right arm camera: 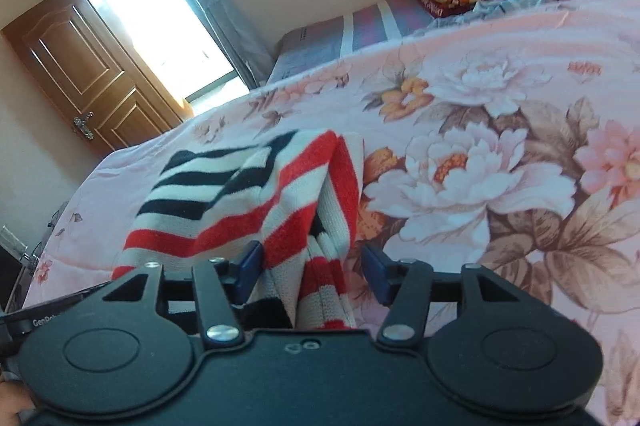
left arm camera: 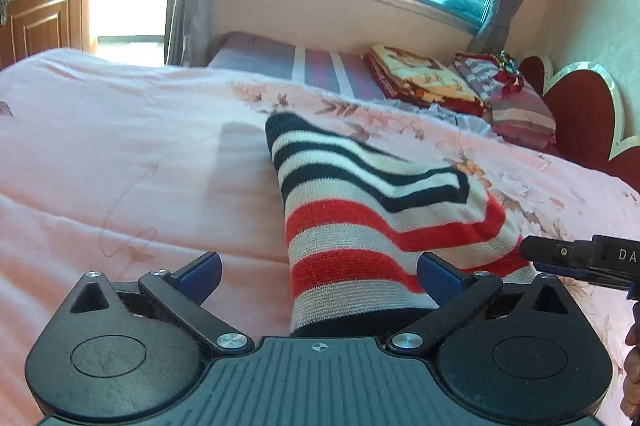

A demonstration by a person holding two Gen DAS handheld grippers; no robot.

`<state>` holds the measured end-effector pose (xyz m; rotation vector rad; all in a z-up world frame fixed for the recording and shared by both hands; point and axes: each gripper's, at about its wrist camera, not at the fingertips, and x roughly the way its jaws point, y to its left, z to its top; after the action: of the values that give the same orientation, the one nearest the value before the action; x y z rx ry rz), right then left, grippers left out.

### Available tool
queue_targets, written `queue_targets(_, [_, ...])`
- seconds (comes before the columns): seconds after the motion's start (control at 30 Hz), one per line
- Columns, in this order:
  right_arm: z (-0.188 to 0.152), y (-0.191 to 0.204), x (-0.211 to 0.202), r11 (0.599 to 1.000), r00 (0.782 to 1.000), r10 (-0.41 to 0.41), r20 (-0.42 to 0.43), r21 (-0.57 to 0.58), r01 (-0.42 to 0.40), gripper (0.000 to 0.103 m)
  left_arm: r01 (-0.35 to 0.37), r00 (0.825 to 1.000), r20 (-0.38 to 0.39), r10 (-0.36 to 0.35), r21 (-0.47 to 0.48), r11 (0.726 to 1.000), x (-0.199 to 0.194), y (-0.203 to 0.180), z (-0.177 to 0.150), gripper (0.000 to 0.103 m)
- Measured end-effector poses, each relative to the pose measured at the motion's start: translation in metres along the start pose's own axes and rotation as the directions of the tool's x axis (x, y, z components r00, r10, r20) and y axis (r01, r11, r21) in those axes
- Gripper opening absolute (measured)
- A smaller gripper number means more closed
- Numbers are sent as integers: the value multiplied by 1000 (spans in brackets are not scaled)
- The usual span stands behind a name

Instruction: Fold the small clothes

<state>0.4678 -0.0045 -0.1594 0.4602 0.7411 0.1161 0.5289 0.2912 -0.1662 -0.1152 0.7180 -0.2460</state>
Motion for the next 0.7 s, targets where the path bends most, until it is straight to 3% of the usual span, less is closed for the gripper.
queue_targets(0.07, [3,10,-19,1000,999,0,43,-31,2,46,23,999,33,-24,30,999,-20,-4,-2,103])
queue_targets(0.17, [-5,34,-32,992,998,36,43,-120,-31,41,54,998,25,-57,84,995,-28,-16,-10,103])
queue_targets(0.27, [-23,46,-29,980,1000,23,11,-197,-20,38,31,998,-50,-26,94,995,-11,-20,-23,103])
queue_targets(0.33, [-37,42,-15,973,998,-45,-38,-227,36,34,17,996,-92,-11,69,997,4,-14,-33,103])
queue_targets(0.4, [-46,33,-7,971,997,-62,-41,-235,51,33,21,996,-89,-18,28,999,6,-11,-38,103])
queue_targets(0.53, [-50,34,-6,965,997,-75,-26,-252,66,34,-8,997,-80,12,51,999,5,-20,-37,103])
queue_targets(0.7, [-42,30,-22,989,997,-45,-60,-146,36,42,-32,992,-118,36,41,999,-5,-28,-30,103])
